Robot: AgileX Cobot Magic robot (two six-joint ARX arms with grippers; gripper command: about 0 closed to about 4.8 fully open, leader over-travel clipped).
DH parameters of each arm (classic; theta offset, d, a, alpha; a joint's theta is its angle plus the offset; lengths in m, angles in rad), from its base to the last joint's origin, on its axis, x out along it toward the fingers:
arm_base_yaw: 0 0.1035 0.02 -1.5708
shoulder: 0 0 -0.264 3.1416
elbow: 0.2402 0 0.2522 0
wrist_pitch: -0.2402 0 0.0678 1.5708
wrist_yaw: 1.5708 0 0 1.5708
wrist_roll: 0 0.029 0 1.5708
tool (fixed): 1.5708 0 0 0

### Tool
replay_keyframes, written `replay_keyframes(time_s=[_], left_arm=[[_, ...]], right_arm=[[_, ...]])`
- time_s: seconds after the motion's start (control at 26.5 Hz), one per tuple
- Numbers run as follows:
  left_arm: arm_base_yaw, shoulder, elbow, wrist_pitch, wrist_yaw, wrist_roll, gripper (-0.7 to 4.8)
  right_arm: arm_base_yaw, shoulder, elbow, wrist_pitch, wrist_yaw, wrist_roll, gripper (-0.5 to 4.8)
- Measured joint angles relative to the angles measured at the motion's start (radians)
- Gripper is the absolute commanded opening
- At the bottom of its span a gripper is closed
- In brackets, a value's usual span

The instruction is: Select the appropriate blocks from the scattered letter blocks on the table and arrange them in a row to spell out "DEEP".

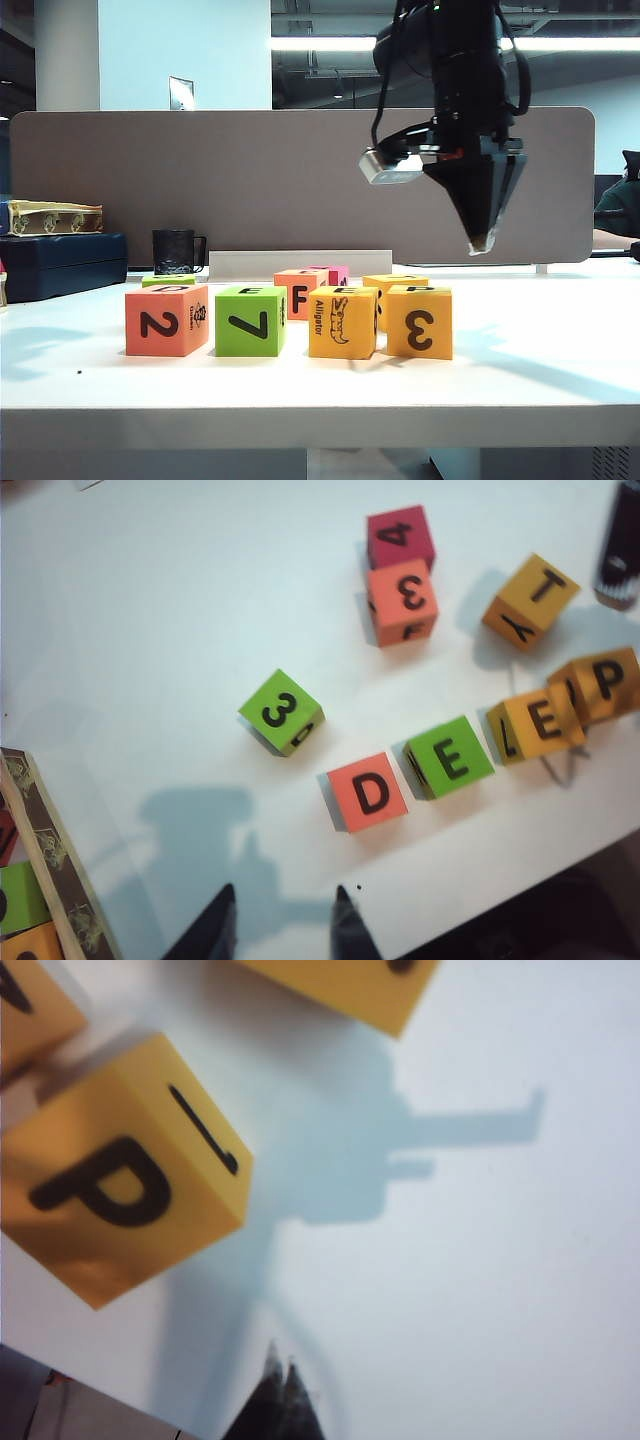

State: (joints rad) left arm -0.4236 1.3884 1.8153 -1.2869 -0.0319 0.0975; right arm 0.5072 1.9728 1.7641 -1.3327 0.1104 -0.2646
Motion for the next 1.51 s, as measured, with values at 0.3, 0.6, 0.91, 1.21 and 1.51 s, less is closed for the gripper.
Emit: replay_keyframes(time_s=[0.3,0.6,0.91,1.21,1.51], left_arm=[[0.089,0.000,-0.127,0.135,0.106,-0.004,0.79],[0.096,0.005,-0.366,0.263,0.073,-0.057,0.79],[0.105,0.005,-0.530,0.360,0.009,-0.088,0.67],[0.105,0.006,-0.668,0.499,-0.016,-0.111,0.15],[0.105,0.047,-0.722,0.592,-0.016,-0.135,-0.06]], right_arm=[[-0.017,0.000,0.000,-0.024,-0.002,0.048,-0.01],[-0.016,0.000,-0.006,-0.018,-0.060,0.056,-0.01],[-0.016,0.000,-0.098,0.036,-0.063,0.074,-0.01],[-0.015,0.000,-0.193,0.168,-0.114,0.076,-0.01],[-0.015,0.000,-0.197,0.227,-0.163,0.077,-0.01]])
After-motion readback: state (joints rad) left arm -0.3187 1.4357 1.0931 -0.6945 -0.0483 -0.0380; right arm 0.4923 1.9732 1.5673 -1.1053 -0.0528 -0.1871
